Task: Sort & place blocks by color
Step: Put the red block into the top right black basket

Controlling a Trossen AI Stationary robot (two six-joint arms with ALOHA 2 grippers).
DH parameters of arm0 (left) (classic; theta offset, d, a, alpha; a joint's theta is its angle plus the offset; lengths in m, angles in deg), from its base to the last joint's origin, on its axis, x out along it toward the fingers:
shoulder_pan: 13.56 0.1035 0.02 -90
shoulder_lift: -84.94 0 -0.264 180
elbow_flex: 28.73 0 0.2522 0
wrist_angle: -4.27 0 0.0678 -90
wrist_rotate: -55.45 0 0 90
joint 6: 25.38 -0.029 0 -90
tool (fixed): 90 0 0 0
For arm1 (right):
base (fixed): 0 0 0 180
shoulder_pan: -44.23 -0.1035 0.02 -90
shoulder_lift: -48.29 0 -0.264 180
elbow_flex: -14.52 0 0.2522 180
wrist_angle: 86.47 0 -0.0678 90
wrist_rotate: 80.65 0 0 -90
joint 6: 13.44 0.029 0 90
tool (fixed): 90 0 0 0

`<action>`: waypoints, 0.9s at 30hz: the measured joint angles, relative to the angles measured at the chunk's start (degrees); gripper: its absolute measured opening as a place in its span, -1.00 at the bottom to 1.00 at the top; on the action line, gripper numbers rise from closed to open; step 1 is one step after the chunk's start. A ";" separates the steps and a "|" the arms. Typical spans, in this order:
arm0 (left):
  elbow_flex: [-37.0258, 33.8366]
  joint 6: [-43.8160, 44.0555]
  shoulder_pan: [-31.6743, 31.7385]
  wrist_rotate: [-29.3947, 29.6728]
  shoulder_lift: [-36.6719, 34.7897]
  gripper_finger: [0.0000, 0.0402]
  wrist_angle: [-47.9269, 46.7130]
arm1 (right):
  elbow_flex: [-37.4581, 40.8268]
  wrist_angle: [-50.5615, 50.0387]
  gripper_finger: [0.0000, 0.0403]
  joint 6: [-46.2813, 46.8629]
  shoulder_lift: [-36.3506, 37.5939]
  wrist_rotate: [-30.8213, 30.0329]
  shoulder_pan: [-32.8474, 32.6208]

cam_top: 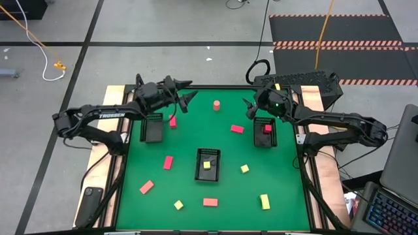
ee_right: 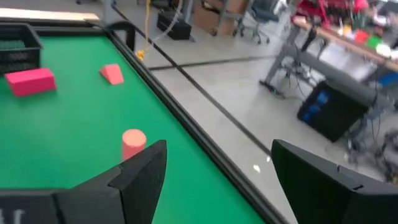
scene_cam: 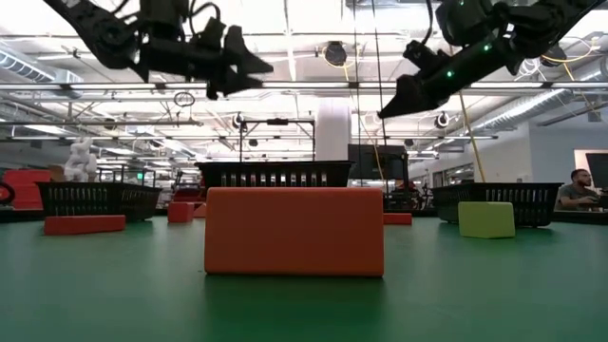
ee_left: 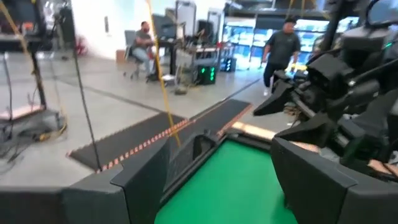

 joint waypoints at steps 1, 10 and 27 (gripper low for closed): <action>0.00 0.49 0.28 -0.98 0.37 0.41 0.01 | 0.00 -0.38 0.40 1.04 0.02 0.01 0.50; 0.04 -0.07 -0.87 -7.32 0.74 0.41 8.84 | -0.11 11.47 0.40 6.14 -3.52 9.53 4.40; 0.28 3.85 1.23 -7.06 0.74 0.41 -16.31 | -20.95 -31.51 0.40 5.59 -22.44 15.12 -1.48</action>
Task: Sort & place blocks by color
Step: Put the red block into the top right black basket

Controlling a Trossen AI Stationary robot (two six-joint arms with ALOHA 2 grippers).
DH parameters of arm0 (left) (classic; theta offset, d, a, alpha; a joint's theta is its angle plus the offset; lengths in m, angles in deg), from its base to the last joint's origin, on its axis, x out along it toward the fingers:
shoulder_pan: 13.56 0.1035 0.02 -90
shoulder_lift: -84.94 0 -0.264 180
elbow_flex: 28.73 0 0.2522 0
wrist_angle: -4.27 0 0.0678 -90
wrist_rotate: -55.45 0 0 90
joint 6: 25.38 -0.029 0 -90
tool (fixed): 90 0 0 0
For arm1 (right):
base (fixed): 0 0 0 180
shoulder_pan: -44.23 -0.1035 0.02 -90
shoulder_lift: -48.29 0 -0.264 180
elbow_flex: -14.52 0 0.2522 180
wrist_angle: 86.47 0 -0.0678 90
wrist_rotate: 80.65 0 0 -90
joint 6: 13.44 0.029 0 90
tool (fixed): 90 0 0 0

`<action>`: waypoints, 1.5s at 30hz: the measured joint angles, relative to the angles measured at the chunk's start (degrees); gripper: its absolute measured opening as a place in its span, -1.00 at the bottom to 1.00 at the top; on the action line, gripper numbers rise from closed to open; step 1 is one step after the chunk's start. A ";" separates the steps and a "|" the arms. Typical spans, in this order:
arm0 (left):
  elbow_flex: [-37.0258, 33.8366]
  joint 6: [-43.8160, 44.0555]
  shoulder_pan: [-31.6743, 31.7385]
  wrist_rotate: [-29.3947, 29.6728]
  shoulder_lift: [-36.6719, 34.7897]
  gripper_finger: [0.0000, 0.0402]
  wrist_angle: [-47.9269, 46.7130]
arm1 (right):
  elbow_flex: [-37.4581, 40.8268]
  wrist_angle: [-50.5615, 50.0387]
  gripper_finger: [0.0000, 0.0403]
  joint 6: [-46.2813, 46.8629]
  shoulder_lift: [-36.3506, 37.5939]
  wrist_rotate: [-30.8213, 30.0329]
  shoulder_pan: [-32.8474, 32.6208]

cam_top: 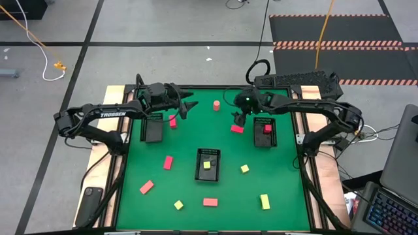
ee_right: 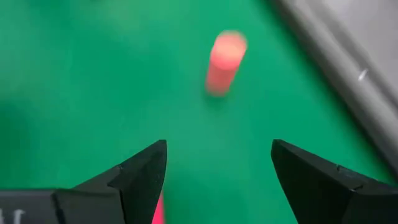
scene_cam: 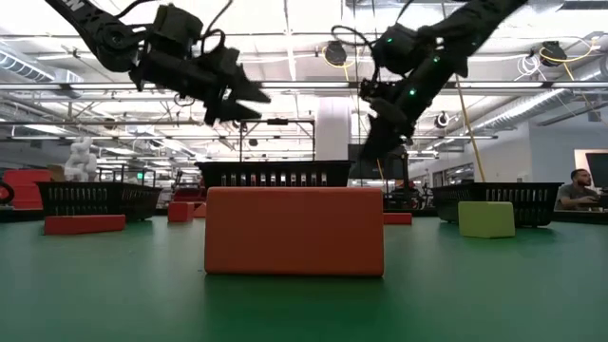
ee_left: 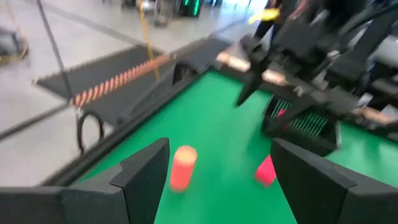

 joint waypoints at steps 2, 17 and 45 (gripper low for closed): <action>0.00 0.30 0.04 0.84 0.03 0.41 -1.05 | -1.17 -4.71 0.40 -0.71 -0.50 -0.06 -0.70; 0.04 2.47 -1.67 0.71 -0.66 0.41 -3.77 | 2.32 -7.17 0.40 -5.71 -2.05 1.15 -4.10; 0.02 1.22 -3.15 0.28 -0.68 0.41 -5.05 | -8.49 -15.68 -0.41 -2.87 -19.44 0.79 -7.50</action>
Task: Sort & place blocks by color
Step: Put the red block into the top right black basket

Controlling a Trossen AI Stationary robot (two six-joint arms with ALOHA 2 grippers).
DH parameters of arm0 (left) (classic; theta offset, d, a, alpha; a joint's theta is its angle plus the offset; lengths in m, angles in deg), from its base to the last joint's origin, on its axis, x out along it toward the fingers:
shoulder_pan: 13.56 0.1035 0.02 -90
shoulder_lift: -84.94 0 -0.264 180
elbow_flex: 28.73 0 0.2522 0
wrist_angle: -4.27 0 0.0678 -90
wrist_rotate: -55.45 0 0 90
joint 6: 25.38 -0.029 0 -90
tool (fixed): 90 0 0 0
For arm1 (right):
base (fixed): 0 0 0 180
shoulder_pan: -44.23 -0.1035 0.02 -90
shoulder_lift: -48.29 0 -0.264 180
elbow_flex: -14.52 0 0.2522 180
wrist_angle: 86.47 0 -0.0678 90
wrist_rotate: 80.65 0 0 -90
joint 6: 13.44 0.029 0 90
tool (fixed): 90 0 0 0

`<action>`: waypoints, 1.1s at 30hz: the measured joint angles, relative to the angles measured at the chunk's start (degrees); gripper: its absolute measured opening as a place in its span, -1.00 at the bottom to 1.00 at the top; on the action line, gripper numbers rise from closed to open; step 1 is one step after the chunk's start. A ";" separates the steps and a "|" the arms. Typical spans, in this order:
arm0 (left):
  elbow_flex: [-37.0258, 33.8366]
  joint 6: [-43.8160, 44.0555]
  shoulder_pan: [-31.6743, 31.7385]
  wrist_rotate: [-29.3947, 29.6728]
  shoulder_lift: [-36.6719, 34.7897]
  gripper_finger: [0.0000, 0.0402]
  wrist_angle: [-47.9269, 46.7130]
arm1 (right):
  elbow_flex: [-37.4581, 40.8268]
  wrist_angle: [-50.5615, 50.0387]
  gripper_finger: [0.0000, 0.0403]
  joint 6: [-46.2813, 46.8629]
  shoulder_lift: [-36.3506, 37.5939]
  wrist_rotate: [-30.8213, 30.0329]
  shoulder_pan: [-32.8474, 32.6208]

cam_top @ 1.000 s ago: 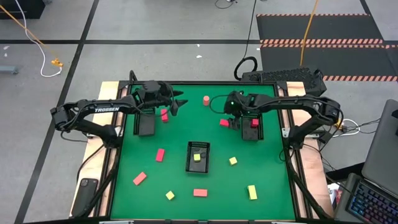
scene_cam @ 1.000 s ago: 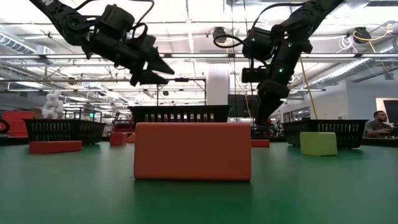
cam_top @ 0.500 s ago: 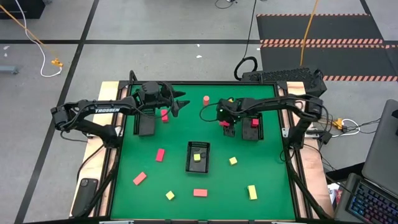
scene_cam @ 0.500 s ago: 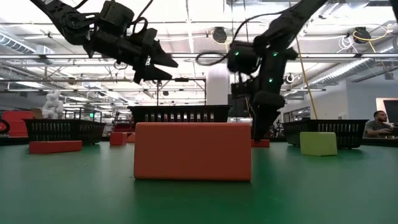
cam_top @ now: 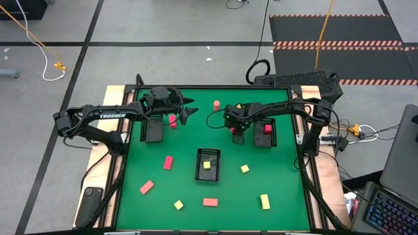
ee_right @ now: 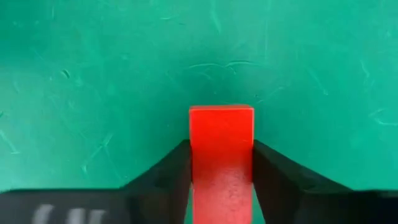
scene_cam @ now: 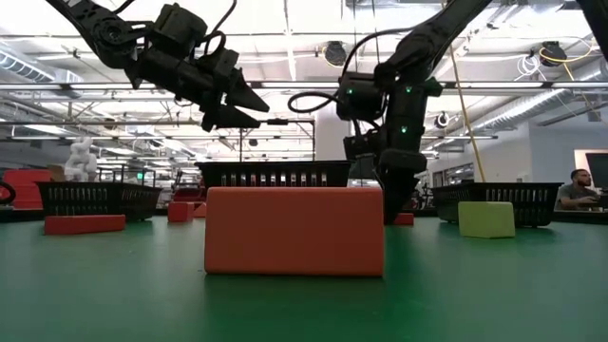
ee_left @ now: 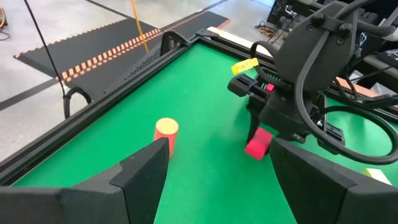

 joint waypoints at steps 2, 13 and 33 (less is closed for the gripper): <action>0.00 0.05 0.00 0.00 0.00 0.41 -0.04 | 0.12 -0.17 -0.40 -0.70 0.49 -0.53 0.00; 0.00 1.20 -0.68 -0.05 0.00 0.41 -0.46 | -3.50 -11.62 -0.40 3.09 15.29 -7.45 -1.27; 0.00 2.60 -1.81 -0.11 0.00 0.41 -0.49 | 6.55 -29.27 -0.40 24.03 29.66 -7.45 -3.60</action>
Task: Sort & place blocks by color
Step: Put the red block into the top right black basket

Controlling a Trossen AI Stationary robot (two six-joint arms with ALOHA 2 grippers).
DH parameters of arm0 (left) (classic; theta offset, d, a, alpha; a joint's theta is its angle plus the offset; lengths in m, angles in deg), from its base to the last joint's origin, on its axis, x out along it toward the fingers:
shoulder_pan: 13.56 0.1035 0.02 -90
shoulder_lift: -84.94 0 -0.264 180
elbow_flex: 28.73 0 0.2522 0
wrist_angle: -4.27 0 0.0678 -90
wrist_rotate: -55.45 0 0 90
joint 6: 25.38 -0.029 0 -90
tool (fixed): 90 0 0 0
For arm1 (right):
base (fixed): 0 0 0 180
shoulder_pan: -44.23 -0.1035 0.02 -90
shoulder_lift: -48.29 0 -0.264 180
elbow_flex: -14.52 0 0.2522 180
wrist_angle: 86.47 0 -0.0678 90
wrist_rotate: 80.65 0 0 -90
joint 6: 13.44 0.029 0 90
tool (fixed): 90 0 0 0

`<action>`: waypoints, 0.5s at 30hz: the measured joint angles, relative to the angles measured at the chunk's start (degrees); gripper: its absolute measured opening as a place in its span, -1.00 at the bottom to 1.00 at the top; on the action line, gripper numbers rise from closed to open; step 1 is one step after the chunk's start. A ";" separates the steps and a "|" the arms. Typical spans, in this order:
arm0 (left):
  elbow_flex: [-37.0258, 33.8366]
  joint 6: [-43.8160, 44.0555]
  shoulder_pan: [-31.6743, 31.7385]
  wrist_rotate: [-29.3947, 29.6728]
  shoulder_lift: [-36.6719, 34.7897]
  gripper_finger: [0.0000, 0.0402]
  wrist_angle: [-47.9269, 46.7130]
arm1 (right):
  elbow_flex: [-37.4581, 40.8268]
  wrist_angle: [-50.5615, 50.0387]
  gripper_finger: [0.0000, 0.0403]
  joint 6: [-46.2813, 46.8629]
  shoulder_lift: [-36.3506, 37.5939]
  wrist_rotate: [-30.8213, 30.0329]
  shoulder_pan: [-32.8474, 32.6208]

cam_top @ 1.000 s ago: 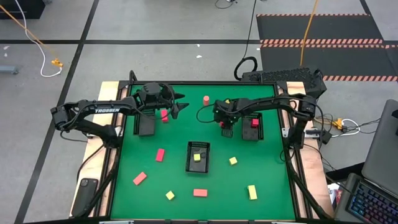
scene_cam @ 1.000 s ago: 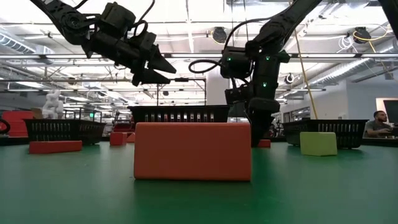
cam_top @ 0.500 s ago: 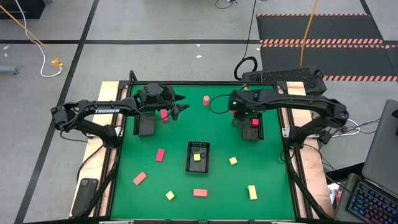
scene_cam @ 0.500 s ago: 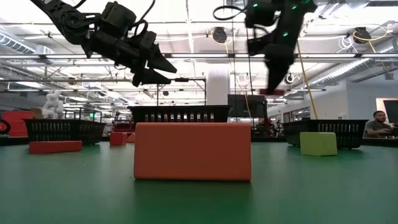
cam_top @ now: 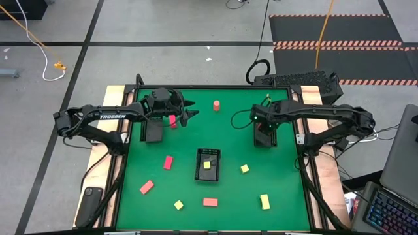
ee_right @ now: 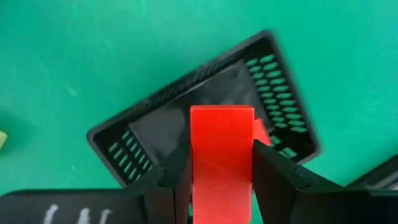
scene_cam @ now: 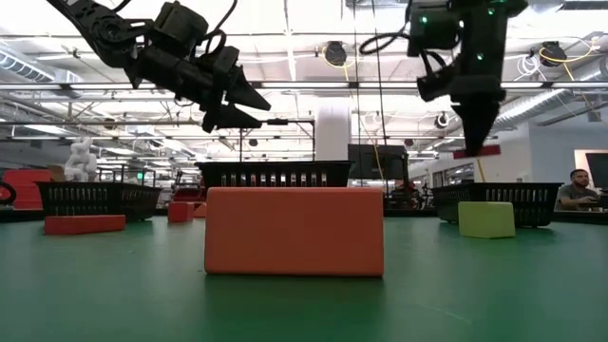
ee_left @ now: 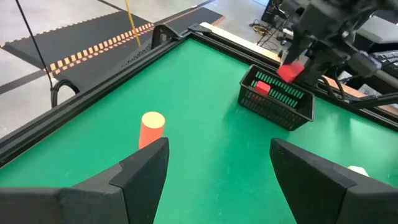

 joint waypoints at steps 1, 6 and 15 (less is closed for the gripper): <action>0.00 0.00 -0.17 0.00 0.00 0.41 -0.09 | 0.97 0.75 -0.40 0.37 -0.01 0.62 -0.14; 0.00 -0.02 -0.68 -0.02 0.00 0.41 -0.36 | 4.90 3.59 -0.40 1.71 -0.03 0.72 -0.80; 0.00 -0.07 -0.68 0.02 0.00 0.41 -0.73 | 8.90 9.04 -0.40 2.23 -0.06 0.72 -0.81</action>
